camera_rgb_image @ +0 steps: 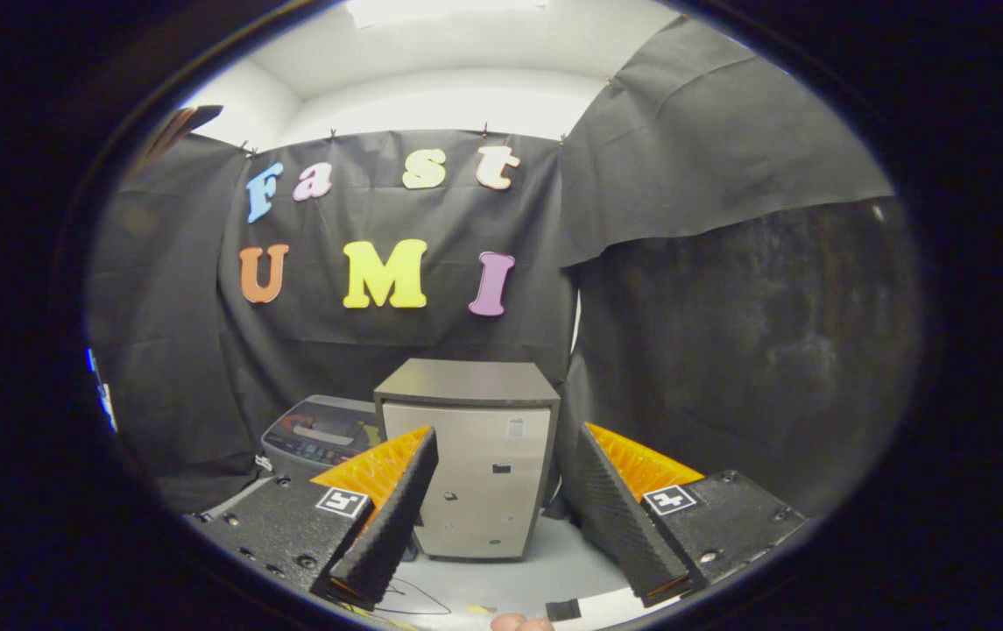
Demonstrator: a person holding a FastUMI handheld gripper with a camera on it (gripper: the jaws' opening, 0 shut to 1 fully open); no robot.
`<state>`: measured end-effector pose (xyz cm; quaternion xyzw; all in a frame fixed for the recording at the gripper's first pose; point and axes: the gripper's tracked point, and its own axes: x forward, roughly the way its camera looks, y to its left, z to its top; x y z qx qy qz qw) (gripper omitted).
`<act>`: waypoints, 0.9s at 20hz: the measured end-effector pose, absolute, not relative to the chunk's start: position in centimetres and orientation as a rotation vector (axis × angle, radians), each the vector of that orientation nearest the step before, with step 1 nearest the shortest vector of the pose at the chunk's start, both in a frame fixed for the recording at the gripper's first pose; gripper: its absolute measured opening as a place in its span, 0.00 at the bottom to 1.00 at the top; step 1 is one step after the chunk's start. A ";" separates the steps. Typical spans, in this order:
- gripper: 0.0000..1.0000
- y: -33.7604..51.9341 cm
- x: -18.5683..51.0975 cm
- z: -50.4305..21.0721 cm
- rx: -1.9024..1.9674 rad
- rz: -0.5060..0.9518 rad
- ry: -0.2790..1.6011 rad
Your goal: Put the clothes into the washing machine and then close the washing machine lid.
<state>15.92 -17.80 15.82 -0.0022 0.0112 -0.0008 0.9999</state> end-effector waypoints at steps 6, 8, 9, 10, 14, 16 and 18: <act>0.99 -17.6 15.0 16.4 -0.007 0.023 0.004; 0.99 -17.5 14.9 16.5 -0.003 0.029 0.001; 0.99 -17.3 14.9 16.6 -0.002 0.030 0.002; 0.99 -17.1 14.9 16.6 -0.003 0.034 0.003; 0.99 -16.5 14.9 16.8 -0.023 0.043 -0.007; 0.99 -16.3 15.1 17.0 -0.023 0.046 -0.004; 0.99 -16.3 15.4 17.1 -0.022 0.044 -0.004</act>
